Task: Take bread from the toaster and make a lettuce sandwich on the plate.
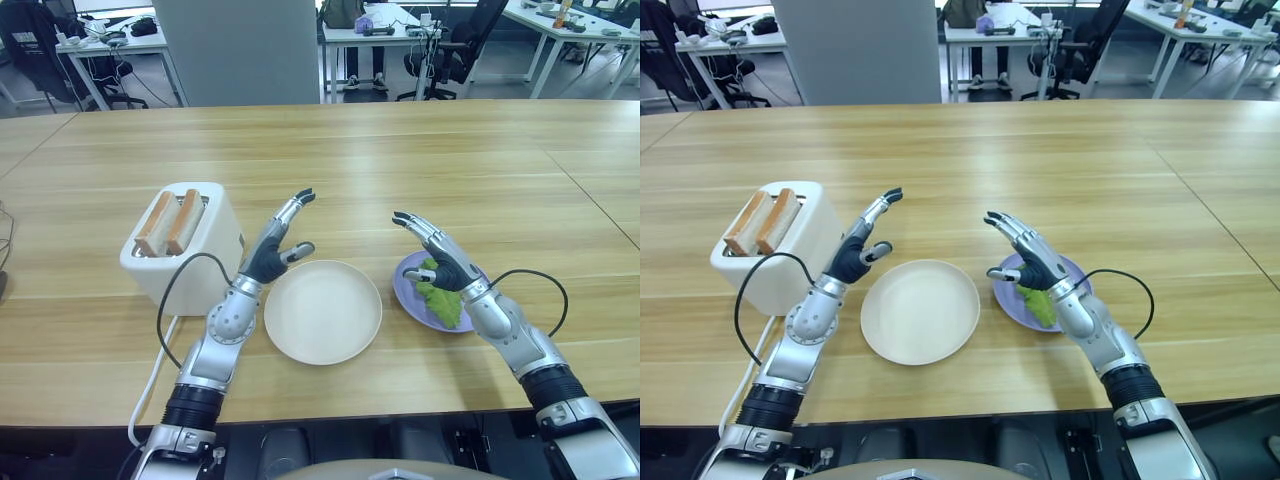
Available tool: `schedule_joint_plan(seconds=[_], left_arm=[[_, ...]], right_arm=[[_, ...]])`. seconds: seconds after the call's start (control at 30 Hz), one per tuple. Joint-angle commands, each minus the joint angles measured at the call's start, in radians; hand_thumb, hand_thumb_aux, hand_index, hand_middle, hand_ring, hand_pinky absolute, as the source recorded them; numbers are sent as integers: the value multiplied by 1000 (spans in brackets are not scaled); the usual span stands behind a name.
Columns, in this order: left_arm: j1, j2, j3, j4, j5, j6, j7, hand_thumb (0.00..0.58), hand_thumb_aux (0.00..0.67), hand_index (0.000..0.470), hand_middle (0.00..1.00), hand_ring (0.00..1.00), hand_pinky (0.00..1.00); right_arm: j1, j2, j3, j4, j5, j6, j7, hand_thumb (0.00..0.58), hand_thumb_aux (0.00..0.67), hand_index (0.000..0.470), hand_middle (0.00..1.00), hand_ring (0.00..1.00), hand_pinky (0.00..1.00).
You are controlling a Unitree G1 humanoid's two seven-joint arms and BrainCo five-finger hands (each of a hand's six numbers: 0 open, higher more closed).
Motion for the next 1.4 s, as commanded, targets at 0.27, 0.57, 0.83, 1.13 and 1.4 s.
schedule_joint_plan(seconds=[0.27, 0.57, 0.83, 1.13, 1.4], left_arm=[[-2, 403, 150, -82, 444, 533, -115, 0, 0, 0, 0, 0, 0], [-8, 620, 101, 169, 521, 641, -214, 0, 0, 0, 0, 0, 0], [-70, 627, 4, 291, 495, 602, -236, 0, 0, 0, 0, 0, 0], [-79, 640, -33, 310, 485, 591, -251, 0, 0, 0, 0, 0, 0], [-87, 661, -96, 294, 514, 568, -298, 0, 0, 0, 0, 0, 0]], right_arm=[[39, -14, -46, -45, -2, 45, -39, 0, 0, 0, 0, 0, 0], [47, -15, -43, -56, -13, 55, -50, 0, 0, 0, 0, 0, 0], [47, -14, -39, -59, -23, 62, -57, 0, 0, 0, 0, 0, 0], [49, -15, -37, -68, -34, 67, -54, 0, 0, 0, 0, 0, 0], [52, -16, -35, -75, -42, 70, -52, 0, 0, 0, 0, 0, 0]])
